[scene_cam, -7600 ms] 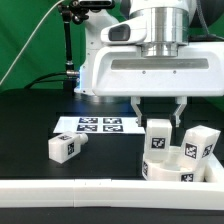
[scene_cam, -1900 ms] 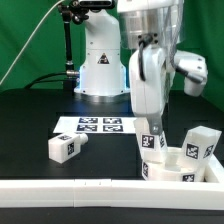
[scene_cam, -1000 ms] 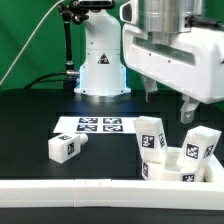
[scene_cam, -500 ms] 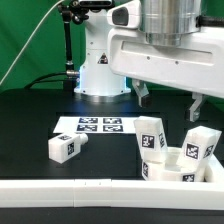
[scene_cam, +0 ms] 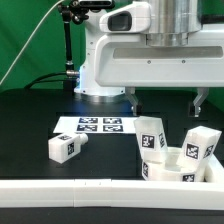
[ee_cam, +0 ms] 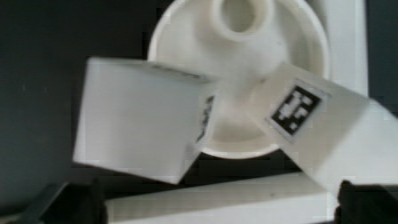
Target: Assemble stool
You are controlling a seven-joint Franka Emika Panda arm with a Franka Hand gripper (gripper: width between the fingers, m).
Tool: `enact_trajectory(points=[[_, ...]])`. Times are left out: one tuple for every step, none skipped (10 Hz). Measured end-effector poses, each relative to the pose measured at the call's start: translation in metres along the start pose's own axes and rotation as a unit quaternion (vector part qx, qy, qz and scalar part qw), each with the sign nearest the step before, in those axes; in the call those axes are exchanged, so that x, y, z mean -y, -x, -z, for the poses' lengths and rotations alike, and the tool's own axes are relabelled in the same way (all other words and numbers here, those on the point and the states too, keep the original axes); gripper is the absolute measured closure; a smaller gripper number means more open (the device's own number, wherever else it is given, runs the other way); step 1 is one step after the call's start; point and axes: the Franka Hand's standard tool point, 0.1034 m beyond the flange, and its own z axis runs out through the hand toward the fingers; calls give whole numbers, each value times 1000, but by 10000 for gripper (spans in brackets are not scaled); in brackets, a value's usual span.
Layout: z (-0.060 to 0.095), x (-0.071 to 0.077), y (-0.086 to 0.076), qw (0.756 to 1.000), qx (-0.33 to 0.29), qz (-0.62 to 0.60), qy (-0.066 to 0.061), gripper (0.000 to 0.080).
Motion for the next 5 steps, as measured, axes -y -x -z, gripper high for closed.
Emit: enact_trajectory(points=[[0, -1, 0, 1000, 0, 26, 0, 150], [0, -1, 0, 998, 0, 67, 1, 150], [0, -2, 0, 995, 0, 96, 1, 150], [0, -2, 0, 993, 0, 115, 1, 150], [-2, -3, 1, 983, -1, 184, 1, 150]])
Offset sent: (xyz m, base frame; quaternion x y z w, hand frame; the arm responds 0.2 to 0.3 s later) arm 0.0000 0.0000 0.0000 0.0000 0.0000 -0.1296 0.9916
